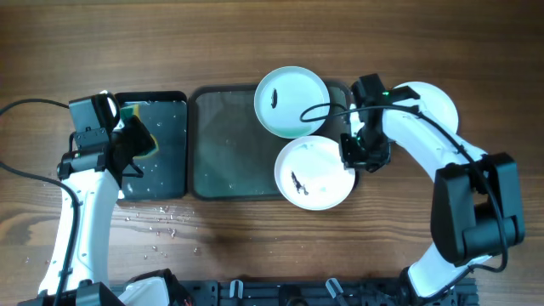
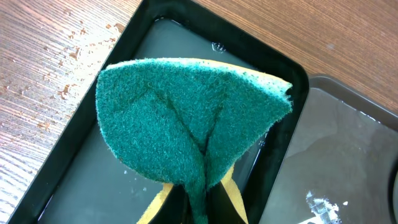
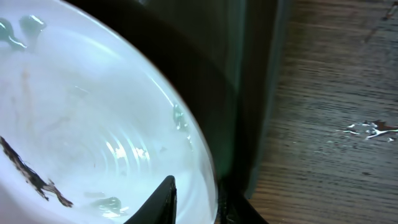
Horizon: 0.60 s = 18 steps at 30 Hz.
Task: Clean dirty plates on tray and stack at the side
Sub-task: 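Release the plate and move the right gripper back toward the remaining plates, then grip the rim of the lower stained plate with the right gripper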
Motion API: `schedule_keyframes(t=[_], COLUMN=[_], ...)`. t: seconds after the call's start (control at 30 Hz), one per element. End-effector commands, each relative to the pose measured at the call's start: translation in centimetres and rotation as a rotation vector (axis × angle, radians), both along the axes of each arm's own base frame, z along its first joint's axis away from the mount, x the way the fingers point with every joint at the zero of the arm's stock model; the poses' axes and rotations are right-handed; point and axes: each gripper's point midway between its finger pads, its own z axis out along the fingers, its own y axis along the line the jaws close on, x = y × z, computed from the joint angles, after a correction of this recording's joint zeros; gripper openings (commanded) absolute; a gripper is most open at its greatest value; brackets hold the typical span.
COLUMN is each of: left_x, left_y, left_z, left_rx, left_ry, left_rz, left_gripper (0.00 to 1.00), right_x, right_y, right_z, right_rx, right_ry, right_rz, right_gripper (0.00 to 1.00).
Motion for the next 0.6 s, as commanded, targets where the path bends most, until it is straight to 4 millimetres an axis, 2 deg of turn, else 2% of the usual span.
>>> schedule_keyframes(t=[0.0, 0.07, 0.3, 0.4, 0.57], left_x=[0.1, 0.1, 0.0, 0.0, 0.0], left_y=[0.0, 0.0, -0.1, -0.1, -0.5], left_z=[-0.1, -0.1, -0.1, -0.1, -0.1], left_rx=[-0.001, -0.001, -0.001, -0.002, -0.021], left_ry=[-0.001, -0.001, 0.000, 0.003, 0.001], left_rz=[-0.016, -0.016, -0.016, -0.016, -0.029], left_gripper=[0.04, 0.04, 0.04, 0.04, 0.04], right_x=[-0.3, -0.5, -1.2, -1.2, -0.8], right_y=[0.1, 0.2, 0.9, 1.8, 5.8], right_z=[0.0, 0.0, -0.9, -1.1, -0.8], right_rx=[-0.020, -0.024, -0.026, -0.020, 0.096], right_ry=[-0.011, -0.003, 0.000, -0.015, -0.055], right_rz=[0.012, -0.002, 0.002, 0.005, 0.036], right_gripper=[0.16, 0.13, 0.14, 0.04, 0.04])
